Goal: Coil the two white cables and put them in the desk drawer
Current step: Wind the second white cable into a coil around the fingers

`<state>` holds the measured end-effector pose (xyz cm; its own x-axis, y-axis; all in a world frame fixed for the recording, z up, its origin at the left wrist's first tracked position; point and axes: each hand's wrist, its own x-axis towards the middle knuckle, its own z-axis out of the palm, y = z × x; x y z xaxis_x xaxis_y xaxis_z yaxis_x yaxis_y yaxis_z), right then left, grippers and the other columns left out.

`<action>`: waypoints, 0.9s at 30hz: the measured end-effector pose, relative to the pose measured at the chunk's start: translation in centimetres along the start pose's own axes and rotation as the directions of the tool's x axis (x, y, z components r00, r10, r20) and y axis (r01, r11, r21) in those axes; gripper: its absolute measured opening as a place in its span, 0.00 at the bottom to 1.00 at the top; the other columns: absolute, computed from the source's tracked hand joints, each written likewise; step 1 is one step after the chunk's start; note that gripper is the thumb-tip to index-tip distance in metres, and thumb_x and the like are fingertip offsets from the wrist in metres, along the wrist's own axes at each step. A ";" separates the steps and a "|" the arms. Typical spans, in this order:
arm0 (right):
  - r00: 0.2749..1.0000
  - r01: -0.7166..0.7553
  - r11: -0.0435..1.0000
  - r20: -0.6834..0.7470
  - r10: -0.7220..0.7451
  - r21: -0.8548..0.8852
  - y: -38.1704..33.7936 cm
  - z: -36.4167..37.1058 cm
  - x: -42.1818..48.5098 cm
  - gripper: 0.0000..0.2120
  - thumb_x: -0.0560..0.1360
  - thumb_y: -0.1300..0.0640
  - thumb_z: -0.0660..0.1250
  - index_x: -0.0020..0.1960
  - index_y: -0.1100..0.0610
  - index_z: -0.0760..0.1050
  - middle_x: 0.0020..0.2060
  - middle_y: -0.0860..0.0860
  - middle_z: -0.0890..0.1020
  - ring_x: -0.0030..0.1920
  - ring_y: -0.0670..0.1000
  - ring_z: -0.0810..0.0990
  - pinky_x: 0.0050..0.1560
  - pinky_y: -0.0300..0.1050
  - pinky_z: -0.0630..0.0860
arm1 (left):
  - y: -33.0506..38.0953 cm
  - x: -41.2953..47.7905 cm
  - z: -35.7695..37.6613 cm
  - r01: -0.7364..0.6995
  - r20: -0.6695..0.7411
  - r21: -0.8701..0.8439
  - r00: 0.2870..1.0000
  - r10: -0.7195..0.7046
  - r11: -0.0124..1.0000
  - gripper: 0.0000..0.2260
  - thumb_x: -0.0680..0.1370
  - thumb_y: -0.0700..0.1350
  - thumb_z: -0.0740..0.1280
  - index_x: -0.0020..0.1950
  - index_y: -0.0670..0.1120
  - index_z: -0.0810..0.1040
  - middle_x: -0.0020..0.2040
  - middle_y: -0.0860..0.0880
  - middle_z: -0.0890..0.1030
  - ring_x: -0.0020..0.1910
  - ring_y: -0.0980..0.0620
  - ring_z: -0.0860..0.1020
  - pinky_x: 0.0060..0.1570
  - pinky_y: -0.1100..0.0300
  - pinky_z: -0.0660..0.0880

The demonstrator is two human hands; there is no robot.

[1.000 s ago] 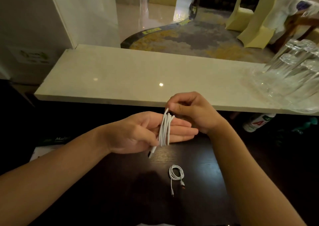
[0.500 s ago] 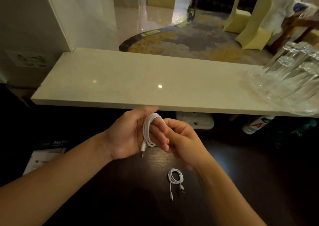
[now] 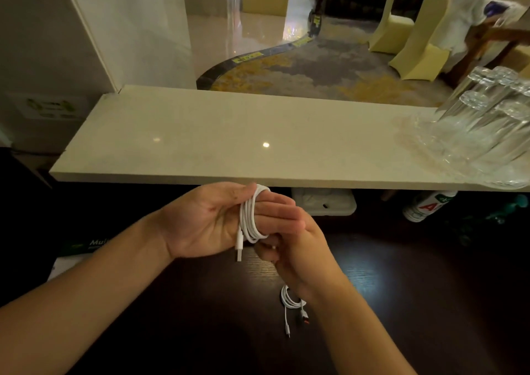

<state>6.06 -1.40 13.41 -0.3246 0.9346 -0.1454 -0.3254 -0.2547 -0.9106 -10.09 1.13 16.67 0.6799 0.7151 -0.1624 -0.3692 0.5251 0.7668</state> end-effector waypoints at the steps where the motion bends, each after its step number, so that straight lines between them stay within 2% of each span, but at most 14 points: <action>1: 0.998 -0.043 0.996 0.047 0.040 0.077 -0.1 -0.1 0.0 0.17 0.77 0.69 0.55 0.49 0.58 0.81 0.31 0.50 0.68 0.30 0.45 0.62 0.27 0.37 0.59 | 0.1 -0.1 0.0 -0.004 -0.007 0.050 1.000 0.004 0.999 0.20 0.82 0.46 0.56 0.63 0.32 0.76 0.59 0.35 0.81 0.61 0.39 0.80 0.66 0.44 0.70; 2: 0.995 -0.053 0.994 0.084 0.045 0.093 -0.1 -0.1 0.1 0.15 0.79 0.68 0.55 0.51 0.61 0.80 0.32 0.51 0.68 0.30 0.44 0.62 0.27 0.37 0.58 | 0.1 -0.1 0.3 0.018 -0.045 0.082 0.999 -0.014 0.996 0.20 0.81 0.46 0.57 0.59 0.33 0.80 0.54 0.36 0.84 0.55 0.41 0.83 0.61 0.45 0.75; 4: 0.994 -0.016 1.000 0.107 0.016 0.001 0.1 0.0 0.1 0.11 0.81 0.61 0.57 0.49 0.63 0.78 0.31 0.49 0.68 0.29 0.44 0.63 0.27 0.36 0.60 | -0.2 0.4 1.5 0.025 -0.282 0.067 0.960 -0.005 0.997 0.19 0.78 0.49 0.62 0.40 0.36 0.84 0.34 0.40 0.85 0.34 0.47 0.85 0.39 0.57 0.83; 5: 0.995 -0.001 0.997 0.095 0.008 -0.079 0.2 0.2 0.1 0.12 0.82 0.57 0.59 0.45 0.61 0.77 0.29 0.47 0.68 0.28 0.43 0.63 0.27 0.36 0.61 | -0.7 0.7 2.0 -0.001 -0.454 0.066 0.891 0.031 0.998 0.19 0.77 0.50 0.65 0.31 0.39 0.82 0.25 0.43 0.81 0.24 0.51 0.81 0.28 0.63 0.80; 6: 0.998 0.007 0.987 0.067 0.004 -0.161 0.4 0.5 0.1 0.14 0.82 0.55 0.59 0.41 0.57 0.76 0.27 0.45 0.69 0.27 0.42 0.64 0.27 0.36 0.62 | -1.3 0.9 2.1 -0.036 -0.597 0.067 0.799 0.069 0.997 0.21 0.76 0.50 0.67 0.26 0.40 0.78 0.20 0.46 0.76 0.18 0.53 0.76 0.21 0.66 0.74; 7: 0.999 0.017 0.972 0.034 -0.009 -0.235 0.6 0.8 0.1 0.15 0.82 0.54 0.59 0.38 0.54 0.75 0.26 0.43 0.71 0.26 0.41 0.65 0.28 0.36 0.63 | -1.9 1.2 2.0 -0.073 -0.688 0.070 0.719 0.101 0.995 0.22 0.76 0.50 0.69 0.25 0.41 0.75 0.17 0.48 0.72 0.15 0.54 0.72 0.19 0.68 0.70; 9: 0.998 0.055 0.934 -0.019 -0.066 -0.353 1.1 1.3 0.4 0.15 0.82 0.54 0.60 0.38 0.52 0.76 0.25 0.41 0.74 0.26 0.40 0.69 0.30 0.36 0.65 | -2.9 1.8 2.0 -0.131 -0.781 0.065 0.610 0.132 0.989 0.24 0.76 0.51 0.69 0.23 0.42 0.72 0.15 0.49 0.68 0.14 0.55 0.68 0.18 0.68 0.67; 12: 0.993 0.070 0.871 -0.052 -0.109 -0.487 1.8 1.6 0.8 0.14 0.82 0.55 0.60 0.40 0.55 0.78 0.28 0.43 0.77 0.30 0.40 0.72 0.33 0.40 0.68 | -3.5 2.0 1.5 -0.183 -0.849 -0.030 0.523 0.072 0.983 0.23 0.75 0.50 0.71 0.22 0.43 0.71 0.16 0.50 0.68 0.13 0.57 0.68 0.18 0.69 0.68; 15: 0.992 0.028 0.841 -0.090 -0.090 -0.540 2.5 1.9 1.0 0.13 0.81 0.54 0.61 0.43 0.58 0.80 0.32 0.47 0.79 0.33 0.42 0.74 0.36 0.43 0.71 | -3.5 1.8 0.7 -0.226 -0.865 -0.157 0.501 -0.023 0.961 0.18 0.72 0.49 0.74 0.29 0.43 0.72 0.19 0.50 0.73 0.15 0.59 0.72 0.18 0.69 0.71; 17: 0.990 0.000 0.839 -0.116 -0.075 -0.544 3.0 2.0 1.1 0.13 0.81 0.54 0.61 0.43 0.58 0.80 0.33 0.49 0.80 0.34 0.44 0.74 0.37 0.46 0.71 | -3.7 1.6 0.0 -0.240 -0.877 -0.154 0.480 -0.021 0.959 0.16 0.72 0.47 0.75 0.31 0.42 0.73 0.20 0.50 0.75 0.16 0.58 0.74 0.19 0.68 0.73; 22: 0.987 -0.022 0.797 -0.139 -0.078 -0.603 3.5 1.9 1.8 0.14 0.80 0.55 0.60 0.42 0.62 0.77 0.32 0.53 0.78 0.33 0.46 0.72 0.35 0.47 0.69 | -4.2 1.7 -0.7 -0.274 -0.869 -0.124 0.495 0.029 0.954 0.14 0.71 0.41 0.76 0.32 0.41 0.73 0.27 0.47 0.74 0.19 0.56 0.75 0.24 0.66 0.76; 24: 0.984 -0.027 0.794 -0.158 -0.088 -0.608 3.7 1.8 1.8 0.14 0.81 0.55 0.60 0.40 0.60 0.76 0.30 0.51 0.76 0.31 0.44 0.70 0.34 0.46 0.67 | -4.0 1.4 -1.6 -0.256 -0.870 -0.143 0.492 0.002 0.956 0.11 0.70 0.41 0.76 0.34 0.40 0.75 0.28 0.46 0.76 0.22 0.56 0.76 0.24 0.65 0.77; 26: 0.977 -0.016 0.777 -0.175 -0.121 -0.629 3.5 1.3 1.8 0.15 0.81 0.55 0.60 0.36 0.54 0.73 0.27 0.46 0.72 0.27 0.42 0.67 0.32 0.40 0.65 | -3.8 0.7 -2.6 -0.186 -0.852 -0.082 0.522 0.028 0.979 0.09 0.72 0.44 0.75 0.39 0.41 0.78 0.34 0.46 0.77 0.30 0.55 0.75 0.30 0.63 0.77; 27: 0.979 -0.003 0.756 -0.157 -0.131 -0.654 3.1 0.9 1.8 0.16 0.81 0.54 0.60 0.35 0.53 0.72 0.26 0.45 0.71 0.26 0.42 0.67 0.31 0.39 0.64 | -3.6 0.3 -3.0 -0.113 -0.814 0.005 0.577 0.069 0.994 0.10 0.74 0.48 0.72 0.43 0.42 0.78 0.37 0.45 0.78 0.34 0.53 0.75 0.35 0.60 0.76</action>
<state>3.72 -0.72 10.71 -0.1362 0.9871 -0.0837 0.3359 -0.0335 -0.9413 -10.40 0.83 12.01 -0.1485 0.8245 -0.5459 -0.4405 0.4391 0.7830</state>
